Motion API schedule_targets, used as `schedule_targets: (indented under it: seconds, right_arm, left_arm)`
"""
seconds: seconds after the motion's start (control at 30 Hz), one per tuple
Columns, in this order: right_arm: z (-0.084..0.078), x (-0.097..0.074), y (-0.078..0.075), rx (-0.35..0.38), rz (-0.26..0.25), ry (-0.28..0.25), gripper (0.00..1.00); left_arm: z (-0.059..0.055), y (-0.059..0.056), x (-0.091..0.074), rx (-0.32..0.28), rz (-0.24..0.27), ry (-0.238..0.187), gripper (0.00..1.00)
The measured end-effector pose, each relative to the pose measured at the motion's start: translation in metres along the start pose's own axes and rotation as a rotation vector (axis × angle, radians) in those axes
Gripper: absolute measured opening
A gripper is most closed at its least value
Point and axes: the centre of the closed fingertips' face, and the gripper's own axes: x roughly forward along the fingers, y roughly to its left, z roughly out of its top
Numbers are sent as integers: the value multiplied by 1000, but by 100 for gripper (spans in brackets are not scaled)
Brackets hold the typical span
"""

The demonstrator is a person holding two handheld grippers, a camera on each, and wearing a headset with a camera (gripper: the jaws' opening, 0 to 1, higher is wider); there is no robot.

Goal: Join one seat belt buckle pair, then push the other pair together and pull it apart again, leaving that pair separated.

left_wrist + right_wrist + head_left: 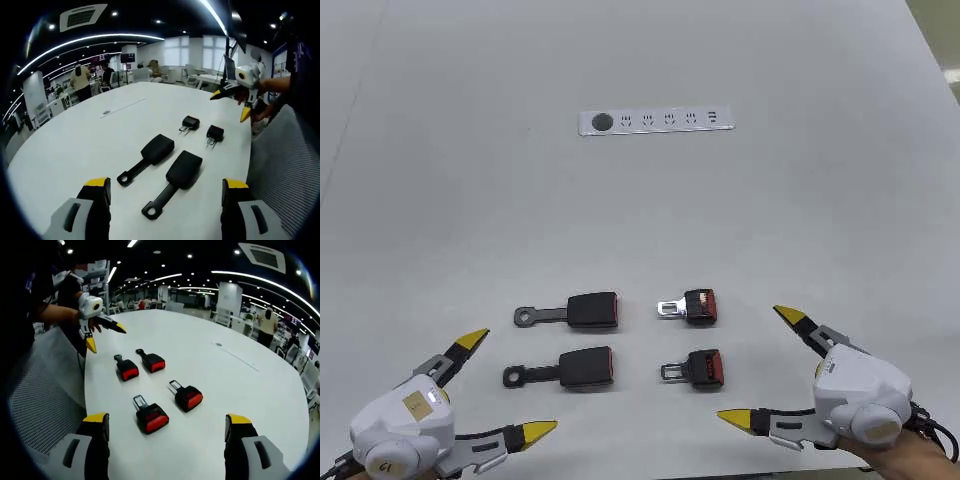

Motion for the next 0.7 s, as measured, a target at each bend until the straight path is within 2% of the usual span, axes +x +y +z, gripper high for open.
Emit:
schedule_targets:
  seconds: [0.7]
  right_arm:
    - [-3, 1, 1, -12, 10, 15, 96]
  left_arm:
    - [-3, -1, 0, 6, -8, 8, 92]
